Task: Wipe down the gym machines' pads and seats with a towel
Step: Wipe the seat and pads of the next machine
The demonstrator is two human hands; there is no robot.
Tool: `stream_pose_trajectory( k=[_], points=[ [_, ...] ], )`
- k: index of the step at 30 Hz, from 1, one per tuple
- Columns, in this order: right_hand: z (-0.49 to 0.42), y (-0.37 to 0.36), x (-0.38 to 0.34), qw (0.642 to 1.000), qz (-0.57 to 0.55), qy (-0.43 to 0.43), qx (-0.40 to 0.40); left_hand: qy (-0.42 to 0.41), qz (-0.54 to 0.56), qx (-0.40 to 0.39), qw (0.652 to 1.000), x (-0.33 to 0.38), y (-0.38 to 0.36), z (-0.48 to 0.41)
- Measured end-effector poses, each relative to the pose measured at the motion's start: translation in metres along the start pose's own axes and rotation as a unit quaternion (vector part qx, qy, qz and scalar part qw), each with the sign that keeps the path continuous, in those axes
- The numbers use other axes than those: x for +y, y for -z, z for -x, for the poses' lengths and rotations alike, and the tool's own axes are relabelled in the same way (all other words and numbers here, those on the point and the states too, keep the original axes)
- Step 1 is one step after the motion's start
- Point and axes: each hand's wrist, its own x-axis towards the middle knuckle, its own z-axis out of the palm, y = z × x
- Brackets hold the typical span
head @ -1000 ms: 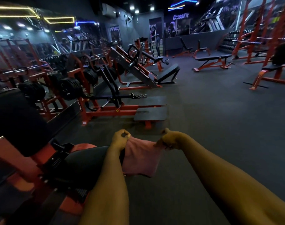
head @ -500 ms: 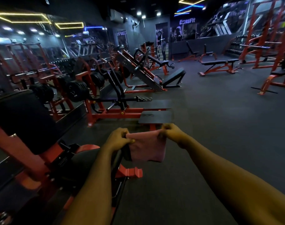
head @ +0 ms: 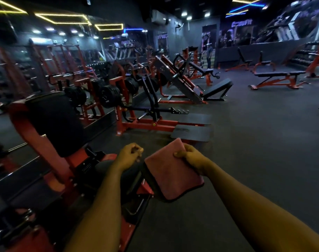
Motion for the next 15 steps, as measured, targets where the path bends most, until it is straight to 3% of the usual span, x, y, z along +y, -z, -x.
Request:
stream_pose_trajectory(
  k=[4,7,10,13,15],
  points=[
    [-0.028,-0.028,0.007,0.98,0.192,0.035,0.047,0.061,-0.016,0.063,0.996,-0.039,0.003,0.012],
    [-0.059,-0.049,0.008,0.96,0.231,0.045,0.151,0.088,-0.031,0.107,0.99,-0.07,0.004,0.011],
    [-0.099,-0.075,0.0,0.94,0.27,0.062,0.2,0.136,-0.029,0.158,0.978,-0.1,0.01,-0.001],
    [-0.142,-0.117,0.001,0.941,0.284,0.122,0.139,0.172,-0.038,0.209,0.962,-0.136,0.017,-0.021],
    [-0.181,-0.14,0.023,0.914,0.381,0.14,-0.002,0.2,-0.032,0.224,0.953,-0.155,0.017,-0.03]
  ],
)
